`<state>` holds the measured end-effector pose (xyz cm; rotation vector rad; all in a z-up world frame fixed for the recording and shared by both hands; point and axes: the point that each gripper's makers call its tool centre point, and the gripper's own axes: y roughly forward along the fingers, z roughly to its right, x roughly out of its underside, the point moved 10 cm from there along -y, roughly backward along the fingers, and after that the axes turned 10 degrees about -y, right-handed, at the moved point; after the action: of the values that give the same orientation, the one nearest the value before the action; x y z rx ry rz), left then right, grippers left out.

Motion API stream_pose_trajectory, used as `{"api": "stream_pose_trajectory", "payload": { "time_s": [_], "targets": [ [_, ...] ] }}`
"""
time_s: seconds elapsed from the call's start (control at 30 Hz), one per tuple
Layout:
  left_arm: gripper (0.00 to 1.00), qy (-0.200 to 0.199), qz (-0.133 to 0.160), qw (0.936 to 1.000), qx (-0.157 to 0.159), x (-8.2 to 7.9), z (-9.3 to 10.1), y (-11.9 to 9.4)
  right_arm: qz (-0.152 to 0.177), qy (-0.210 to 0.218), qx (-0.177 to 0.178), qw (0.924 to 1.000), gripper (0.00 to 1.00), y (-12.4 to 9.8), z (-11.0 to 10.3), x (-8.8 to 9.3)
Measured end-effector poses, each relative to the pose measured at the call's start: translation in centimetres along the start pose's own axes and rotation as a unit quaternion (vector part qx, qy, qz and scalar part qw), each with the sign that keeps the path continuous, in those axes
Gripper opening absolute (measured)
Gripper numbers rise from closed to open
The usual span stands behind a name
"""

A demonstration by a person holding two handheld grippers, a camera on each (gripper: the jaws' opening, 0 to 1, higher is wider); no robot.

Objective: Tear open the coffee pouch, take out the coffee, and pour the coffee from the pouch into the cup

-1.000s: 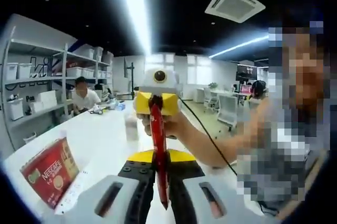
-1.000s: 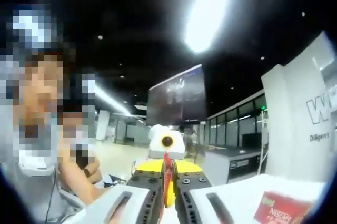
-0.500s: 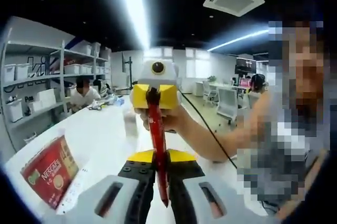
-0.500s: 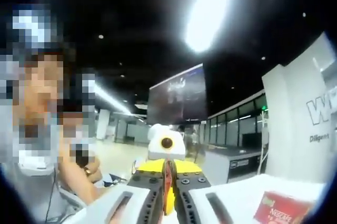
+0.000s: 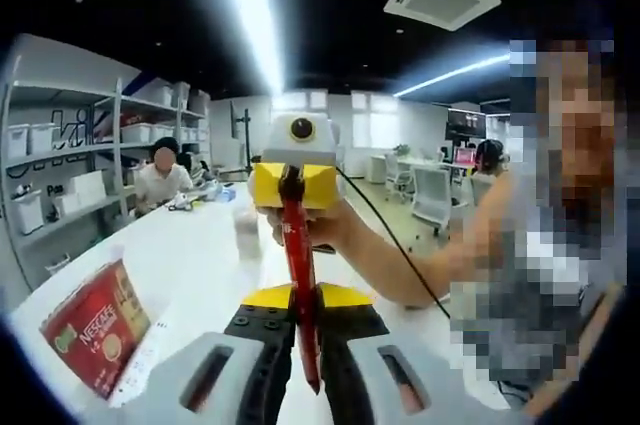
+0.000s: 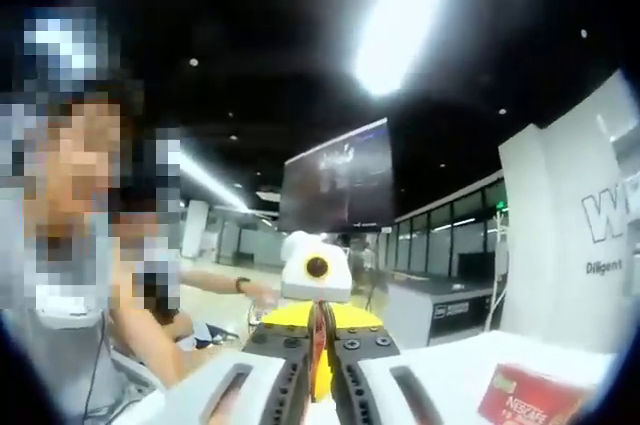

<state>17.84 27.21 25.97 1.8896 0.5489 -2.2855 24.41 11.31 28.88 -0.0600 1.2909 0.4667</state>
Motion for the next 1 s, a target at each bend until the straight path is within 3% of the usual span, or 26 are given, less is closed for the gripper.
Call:
{"api": "stream_pose_trajectory", "payload": {
  "time_s": [0.57,0.63,0.7,0.8,1.0],
  "targets": [
    [0.12,0.002,0.002,1.0000,0.006,0.3,-0.1,0.0,-0.012,0.017,0.004,0.9998,0.02,0.1,-0.2,0.1],
    [0.13,0.072,0.010,0.9966,-0.040,0.8,-0.9,0.5,-0.027,0.030,0.021,0.9990,0.02,-0.2,0.4,0.3],
    [0.15,0.069,0.008,0.9968,-0.040,0.8,-1.0,0.6,-0.035,0.030,0.029,0.9985,0.02,-0.3,0.5,0.5],
    [0.20,0.063,0.024,0.9969,-0.042,0.5,-1.2,0.4,-0.040,0.029,0.035,0.9982,0.02,-0.4,0.6,0.6],
    [0.21,0.056,0.064,0.9947,-0.059,-0.1,-1.4,-0.7,-0.051,0.025,0.044,0.9974,0.02,-0.6,0.8,0.8]
  ]
}}
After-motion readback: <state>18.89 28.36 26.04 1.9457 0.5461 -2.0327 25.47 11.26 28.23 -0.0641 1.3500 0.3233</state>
